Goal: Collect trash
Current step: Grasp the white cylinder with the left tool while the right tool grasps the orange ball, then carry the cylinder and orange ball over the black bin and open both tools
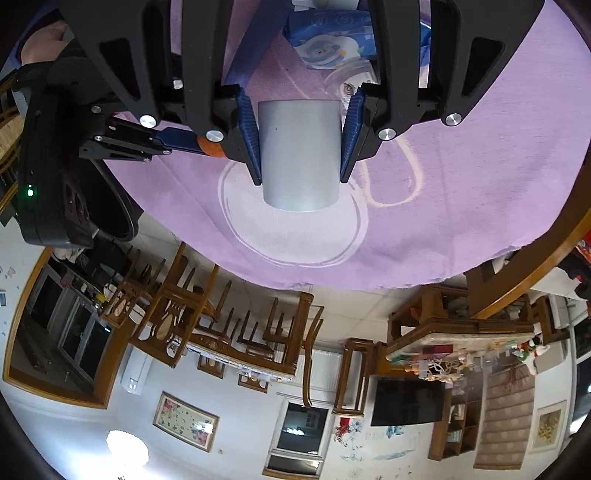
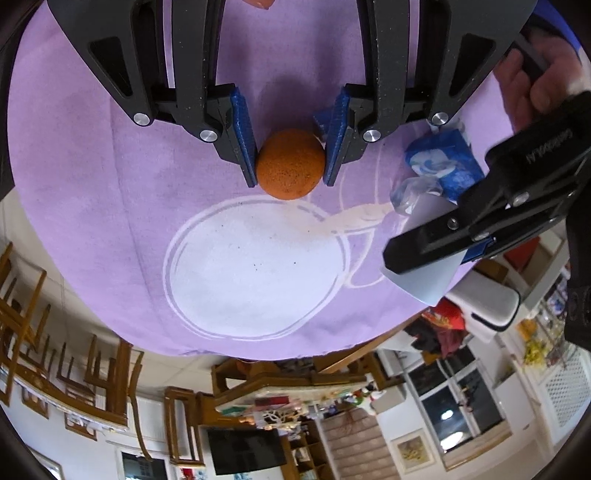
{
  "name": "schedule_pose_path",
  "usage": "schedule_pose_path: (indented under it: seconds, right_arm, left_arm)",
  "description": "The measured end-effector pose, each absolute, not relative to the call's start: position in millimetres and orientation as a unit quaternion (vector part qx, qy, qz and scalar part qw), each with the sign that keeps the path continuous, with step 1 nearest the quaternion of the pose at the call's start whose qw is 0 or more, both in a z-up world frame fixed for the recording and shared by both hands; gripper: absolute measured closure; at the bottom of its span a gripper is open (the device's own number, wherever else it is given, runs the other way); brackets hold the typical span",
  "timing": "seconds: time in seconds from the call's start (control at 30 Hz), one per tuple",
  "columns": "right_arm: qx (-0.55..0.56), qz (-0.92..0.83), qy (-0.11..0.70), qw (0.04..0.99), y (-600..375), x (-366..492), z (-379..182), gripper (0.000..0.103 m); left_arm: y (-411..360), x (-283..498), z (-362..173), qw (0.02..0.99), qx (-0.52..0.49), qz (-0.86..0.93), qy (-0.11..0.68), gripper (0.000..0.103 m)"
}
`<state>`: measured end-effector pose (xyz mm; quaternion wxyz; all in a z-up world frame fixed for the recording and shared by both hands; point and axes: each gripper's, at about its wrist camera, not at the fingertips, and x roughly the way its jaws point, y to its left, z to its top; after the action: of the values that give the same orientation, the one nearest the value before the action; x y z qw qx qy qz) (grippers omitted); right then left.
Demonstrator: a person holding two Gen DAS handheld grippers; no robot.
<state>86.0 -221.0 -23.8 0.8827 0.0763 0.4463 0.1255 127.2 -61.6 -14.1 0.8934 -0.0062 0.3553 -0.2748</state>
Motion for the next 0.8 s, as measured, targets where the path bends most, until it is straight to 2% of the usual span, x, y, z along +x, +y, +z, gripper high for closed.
schedule_pose_path:
  seconds: [0.43,0.8]
  right_arm:
    - [0.162,0.109,0.286,0.938,-329,10,54,0.067]
    - [0.211,0.050,0.234,0.948,-460,-61,68,0.067]
  left_arm:
    - [-105,87,26,0.910,0.039,-0.280,0.302,0.063]
    - [-190,51,40,0.899,0.087,-0.336,0.269,0.063]
